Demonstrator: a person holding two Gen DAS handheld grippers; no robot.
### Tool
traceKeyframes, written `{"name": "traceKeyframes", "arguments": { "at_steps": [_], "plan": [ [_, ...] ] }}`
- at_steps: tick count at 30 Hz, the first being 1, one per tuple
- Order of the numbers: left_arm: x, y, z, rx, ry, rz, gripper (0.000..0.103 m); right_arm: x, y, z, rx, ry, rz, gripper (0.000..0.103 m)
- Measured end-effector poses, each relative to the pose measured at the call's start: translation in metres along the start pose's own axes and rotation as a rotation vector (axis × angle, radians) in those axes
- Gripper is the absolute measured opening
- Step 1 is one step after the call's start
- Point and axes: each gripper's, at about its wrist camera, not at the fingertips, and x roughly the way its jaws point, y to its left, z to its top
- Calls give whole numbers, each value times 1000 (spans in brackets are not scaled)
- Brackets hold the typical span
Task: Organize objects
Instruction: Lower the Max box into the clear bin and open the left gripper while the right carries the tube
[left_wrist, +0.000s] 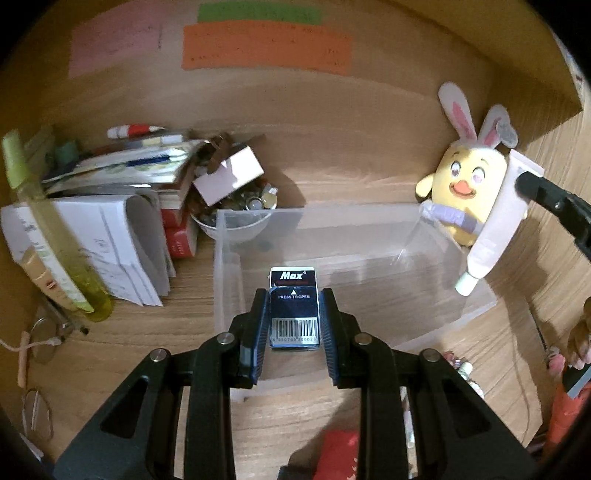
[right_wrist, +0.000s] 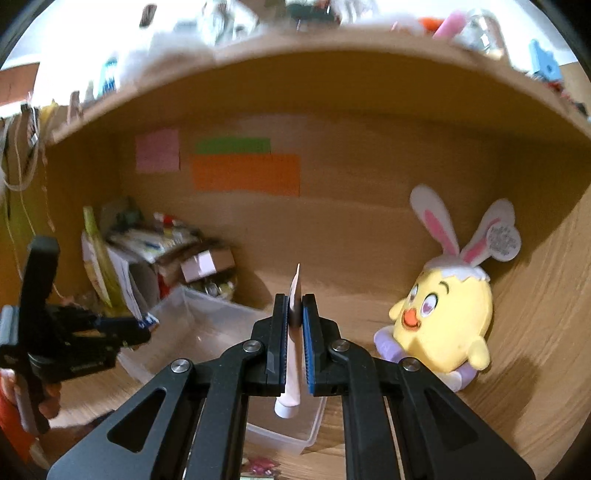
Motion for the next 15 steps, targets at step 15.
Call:
{"name": "traceKeyframes", "arguments": {
  "at_steps": [15],
  "plan": [
    [36,1,-4,6,103,-6,28,65,44,-25,-185,142,-75,7]
  ]
}}
